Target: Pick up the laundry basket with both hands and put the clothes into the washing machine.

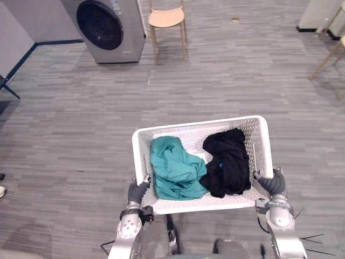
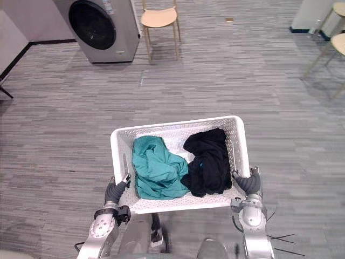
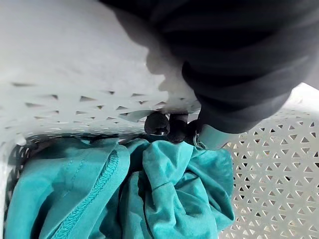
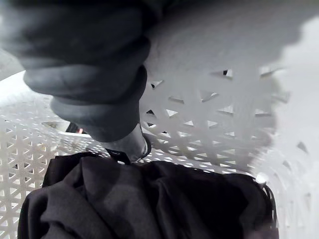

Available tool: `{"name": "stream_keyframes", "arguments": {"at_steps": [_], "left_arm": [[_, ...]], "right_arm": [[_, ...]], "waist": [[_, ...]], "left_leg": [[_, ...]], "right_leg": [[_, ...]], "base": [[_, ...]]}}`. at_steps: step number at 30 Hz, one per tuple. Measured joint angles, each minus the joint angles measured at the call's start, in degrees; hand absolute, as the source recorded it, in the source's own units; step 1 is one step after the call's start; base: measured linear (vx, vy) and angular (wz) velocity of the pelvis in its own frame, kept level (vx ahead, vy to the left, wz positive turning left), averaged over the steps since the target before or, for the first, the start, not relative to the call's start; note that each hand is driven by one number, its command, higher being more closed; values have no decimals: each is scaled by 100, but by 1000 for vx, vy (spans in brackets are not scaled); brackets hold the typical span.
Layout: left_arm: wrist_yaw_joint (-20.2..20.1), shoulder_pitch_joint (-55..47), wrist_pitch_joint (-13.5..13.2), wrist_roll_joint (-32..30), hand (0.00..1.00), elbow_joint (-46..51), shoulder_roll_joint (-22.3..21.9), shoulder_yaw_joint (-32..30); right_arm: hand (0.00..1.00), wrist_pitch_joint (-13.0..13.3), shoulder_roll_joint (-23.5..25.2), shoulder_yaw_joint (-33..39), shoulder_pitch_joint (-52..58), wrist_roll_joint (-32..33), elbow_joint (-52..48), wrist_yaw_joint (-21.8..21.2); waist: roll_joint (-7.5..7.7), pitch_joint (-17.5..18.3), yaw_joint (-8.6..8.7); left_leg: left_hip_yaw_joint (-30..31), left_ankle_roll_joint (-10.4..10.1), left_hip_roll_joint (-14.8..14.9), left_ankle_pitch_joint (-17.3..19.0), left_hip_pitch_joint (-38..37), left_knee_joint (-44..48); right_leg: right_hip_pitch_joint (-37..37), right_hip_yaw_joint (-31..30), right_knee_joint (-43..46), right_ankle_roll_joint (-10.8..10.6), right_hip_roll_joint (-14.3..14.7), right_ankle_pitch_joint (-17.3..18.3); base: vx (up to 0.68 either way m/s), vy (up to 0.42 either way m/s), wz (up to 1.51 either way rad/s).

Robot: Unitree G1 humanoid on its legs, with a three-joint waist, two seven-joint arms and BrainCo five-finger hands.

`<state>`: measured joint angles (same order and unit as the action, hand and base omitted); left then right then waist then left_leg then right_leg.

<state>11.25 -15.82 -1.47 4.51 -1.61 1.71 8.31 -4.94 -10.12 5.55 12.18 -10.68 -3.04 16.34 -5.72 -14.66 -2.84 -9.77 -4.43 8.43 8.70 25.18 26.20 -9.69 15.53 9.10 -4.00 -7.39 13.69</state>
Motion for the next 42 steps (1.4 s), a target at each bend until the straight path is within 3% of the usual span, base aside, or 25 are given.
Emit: {"name": "stream_keyframes", "arguments": {"at_steps": [1, 2, 3, 5, 7, 9, 13, 15, 18, 19, 20, 21, 22, 24, 25, 26, 27, 29, 33, 34, 35, 36, 38, 40, 42], "left_arm": [[3, -18, 1, -1, 100, 29, 1, -3], [20, 9, 26, -1, 100, 42, 89, -16], [30, 117, 138, -15, 100, 53, 108, -35], [40, 70, 175, -11, 100, 55, 94, -69], [48, -57, 152, 2, 100, 61, 120, -48], [56, 11, 200, -12, 100, 53, 253, -30], [129, -137, 188, 7, 100, 54, 458, -20], [123, 30, 152, 19, 100, -31, 577, 53], [114, 186, 153, -7, 100, -310, 617, 68], [112, 168, 156, -17, 100, -405, 618, 144], [111, 172, 159, -20, 100, -464, 583, 178], [103, 170, 167, -44, 100, -519, 388, 228], [102, 192, 165, -59, 100, -531, 355, 228], [114, 358, 167, -60, 100, -632, 310, 215], [112, 338, 167, -57, 100, -651, 258, 220], [113, 270, 160, -46, 100, -658, 223, 220], [118, 219, 145, -13, 100, -627, 199, 215], [122, 163, 90, 107, 100, -613, 210, 206], [116, 48, 0, 168, 100, -546, 178, 159], [104, 25, 2, 164, 100, -542, 136, 72], [101, 19, 5, 162, 100, -542, 127, 59], [77, -47, 10, 142, 100, -517, 117, 55], [56, 9, 138, 96, 100, -461, 155, 26], [42, 36, 229, 31, 100, -454, 119, 23], [41, -126, 228, 32, 100, -446, 126, 22]], "right_arm": [[100, 4, -8, -31, -52, 1, 65, 21], [100, 1, 14, -111, -215, 12, 334, 67], [100, 0, -34, -133, -313, 12, 490, 79], [100, -3, -46, -135, -401, 0, 517, 3], [100, 4, 45, -120, -446, -132, 615, -31], [100, 2, 196, -101, -396, -139, 717, -16], [100, 4, 298, -234, -340, -169, 786, -29], [100, 15, 279, -206, -347, -166, 787, -27], [100, 6, 311, -207, -265, -172, 838, -26], [100, 0, 273, -199, -167, -178, 844, -25], [100, -7, 238, -180, -123, -178, 861, -25], [100, -20, 142, -107, -73, -179, 861, -38], [100, -22, 103, -78, -95, -179, 861, -48], [100, -22, 91, -16, -176, -182, 860, -50], [100, -25, 65, -33, -181, -184, 848, -51], [100, -27, 34, -64, -177, -186, 835, -51], [100, -30, 40, -80, -172, -185, 790, -21], [100, -30, 36, -101, -170, -180, 643, -10], [100, -28, -43, -140, -370, -176, 667, -18], [100, -28, -75, -210, -430, -170, 763, -15], [100, -27, -79, -221, -433, -169, 791, -14], [100, -27, -95, -245, -451, -167, 906, -13], [100, -30, -51, -259, -523, -165, 1144, 1], [100, -30, -98, -248, -630, -172, 1296, -33], [100, -26, -27, -259, -694, -227, 1430, -61]], "waist": [[10, -6, -17], [179, 17, -93], [288, 32, -66], [396, 18, -135], [562, 28, -119], [708, 12, -27], [647, 36, 192], [638, 33, 274], [757, 77, 489], [799, 112, 557], [692, 166, 606], [341, 341, 574], [229, 377, 553], [74, 376, 546], [-6, 328, 519], [-50, 295, 495], [-85, 280, 458], [-6, 228, 273], [68, 209, -4], [66, 205, 0], [66, 206, 0], [52, 235, -28], [366, 395, -52], [411, 384, -133], [404, 381, -124]], "left_leg": [[54, 41, -61, -557, -10, -512], [-22, 607, -300, -947, -88, -389], [-35, 1122, -434, -620, 101, 170], [-177, 1342, -519, -9, 105, 908], [-309, 1361, -794, 674, -531, 826], [-324, 1394, -1049, 988, -1225, 660], [-298, 1310, -1085, 1044, -2836, -706], [-284, 1109, -1047, 1126, -3368, -1197], [-58, 760, -1102, 1317, -4062, -1608], [163, 579, -1171, 1427, -4469, -1717], [234, 576, -1128, 1428, -4621, -1767], [356, 518, -815, 1392, -4669, -1654], [392, 453, -720, 1354, -4636, -1478], [487, -77, -469, 805, -4184, -6], [463, -374, -256, -434, -3677, 1398], [467, -590, -90, -972, -3378, 2248], [326, -371, 257, -534, -2704, 3684], [13, 130, 379, 76, -1916, 4260], [-288, 353, 94, 516, -684, 1957], [-278, 72, -39, 269, -569, 391], [-272, -14, -59, 161, -575, 38], [-339, -73, -81, -663, -610, -768], [-525, 648, -467, -578, -527, -278], [-642, 937, -537, -256, -425, 463], [-686, 823, -682, 301, -1004, 287]], "right_leg": [[-147, -44, -142, -117, -29, 56], [-428, -367, -352, -256, -162, 51], [-545, -540, -414, -286, -281, -206], [-537, -700, 152, -529, -506, -396], [296, -1131, 2537, -757, -939, -782], [1480, -1401, 5376, -379, -1132, -868], [2741, -453, 5394, 46, -972, -118], [3399, 37, 3711, 135, -690, -20], [3527, 86, 247, 45, -165, -1231], [3544, -158, 76, 450, -98, -1731], [3549, -205, 238, 624, -31, -2196], [3692, -155, 722, 720, 112, -2470], [3802, -131, 1041, 783, 172, -2301], [3781, -38, 1862, 846, 288, -1493], [3298, -36, 1829, 810, 412, -1134], [2940, -54, 1657, 810, 508, -1013], [2373, -64, 1396, 822, 659, -824], [1601, -292, 975, 817, 733, -599], [563, -758, 76, 539, 533, -434], [201, -822, -155, 286, 379, -281], [115, -834, -211, 226, 347, -244], [-246, -870, -440, 43, 305, -126], [-585, -874, -707, -287, -139, -283], [-541, -940, -163, -545, -345, -496], [55, -1118, 1706, -807, -569, -648]], "base": [[673, 289, -7], [702, 300, 10], [717, 307, 17], [720, 343, 4], [721, 336, -13], [658, 201, 15], [594, 102, -14], [510, 1, -5], [720, -99, 25], [871, -163, 42], [801, -160, 20], [668, -124, -8], [827, -176, -26], [844, -221, -17], [736, -183, -7], [689, -100, -13], [526, -45, -15], [685, -17, -42], [621, 136, -55], [452, 178, -32], [598, 255, -28], [719, 294, -17], [888, 366, 10], [691, 316, 14], [571, 318, -8]]}}
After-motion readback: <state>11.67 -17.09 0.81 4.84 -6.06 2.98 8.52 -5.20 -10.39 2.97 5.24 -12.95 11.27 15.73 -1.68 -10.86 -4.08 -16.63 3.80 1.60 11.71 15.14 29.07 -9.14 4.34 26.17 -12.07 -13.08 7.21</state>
